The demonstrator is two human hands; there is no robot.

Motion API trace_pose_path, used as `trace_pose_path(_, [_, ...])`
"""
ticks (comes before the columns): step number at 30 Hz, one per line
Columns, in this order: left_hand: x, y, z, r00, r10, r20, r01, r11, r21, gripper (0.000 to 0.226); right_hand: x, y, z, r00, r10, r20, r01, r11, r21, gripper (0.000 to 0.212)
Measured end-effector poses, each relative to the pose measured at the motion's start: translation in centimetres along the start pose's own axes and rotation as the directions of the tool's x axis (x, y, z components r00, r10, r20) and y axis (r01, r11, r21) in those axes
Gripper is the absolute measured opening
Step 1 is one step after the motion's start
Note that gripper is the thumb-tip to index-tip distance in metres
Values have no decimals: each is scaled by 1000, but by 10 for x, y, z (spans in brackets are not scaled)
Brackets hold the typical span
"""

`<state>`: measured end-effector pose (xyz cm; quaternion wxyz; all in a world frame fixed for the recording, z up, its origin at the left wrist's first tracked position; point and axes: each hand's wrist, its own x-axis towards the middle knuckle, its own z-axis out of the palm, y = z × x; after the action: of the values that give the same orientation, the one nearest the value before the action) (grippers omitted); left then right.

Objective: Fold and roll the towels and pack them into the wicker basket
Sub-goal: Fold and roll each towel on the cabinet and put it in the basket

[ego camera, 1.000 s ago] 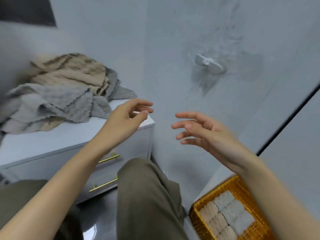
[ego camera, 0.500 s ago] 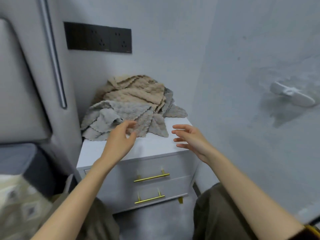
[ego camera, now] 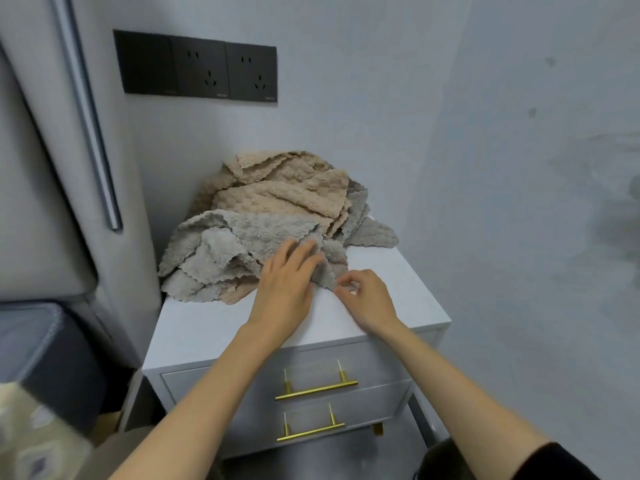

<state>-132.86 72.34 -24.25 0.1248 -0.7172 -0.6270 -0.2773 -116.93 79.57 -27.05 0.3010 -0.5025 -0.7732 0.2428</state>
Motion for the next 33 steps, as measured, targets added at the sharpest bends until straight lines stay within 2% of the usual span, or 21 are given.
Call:
trace_pose_path(3, [9, -6, 12, 998, 55, 33, -59, 987, 146, 61, 4, 4, 0, 1000, -15, 2, 15, 999, -41, 7])
trace_pose_path(6, [14, -13, 17, 998, 39, 53, -51, 970, 236, 73, 3, -5, -16, 993, 41, -113, -28, 993, 119, 11])
trace_pose_path(9, [16, -10, 15, 1000, -25, 3, 24, 985, 170, 85, -4, -20, -41, 965, 116, -235, -50, 961, 271, 17])
trace_pose_path(11, [18, -7, 11, 996, -75, -47, 80, 989, 128, 88, -12, -28, -55, 950, 112, -291, -9, 943, 333, 21])
trace_pose_path(15, [21, -1, 1, 991, -105, -82, 111, 991, 80, 80, -24, -29, -74, 908, 137, -396, 59, 893, 446, 21])
trace_pose_path(19, [15, -4, 2, 990, -138, -37, 139, 989, 54, 77, -24, -20, -96, 823, 308, -478, 36, 810, 585, 17])
trace_pose_path(24, [4, -11, 8, 959, -239, 155, 201, 953, 227, 76, -25, -5, -122, 696, 542, -471, 27, 636, 771, 23])
trace_pose_path(26, [3, -13, 8, 917, -312, 249, 235, 926, 296, 81, -29, 0, -128, 705, 566, -427, -18, 616, 787, 20])
trace_pose_path(28, [4, -10, 7, 873, -353, 338, 250, 917, 311, 84, -34, 3, -130, 752, 552, -362, -117, 651, 750, 13])
trace_pose_path(30, [4, 0, 4, 862, -339, 377, 263, 935, 239, 91, -38, 2, -129, 817, 504, -279, -187, 691, 699, 11])
trace_pose_path(33, [-2, 24, 2, 891, -191, 411, 208, 978, 4, 106, -43, -5, -131, 885, 412, -216, -193, 748, 635, 11])
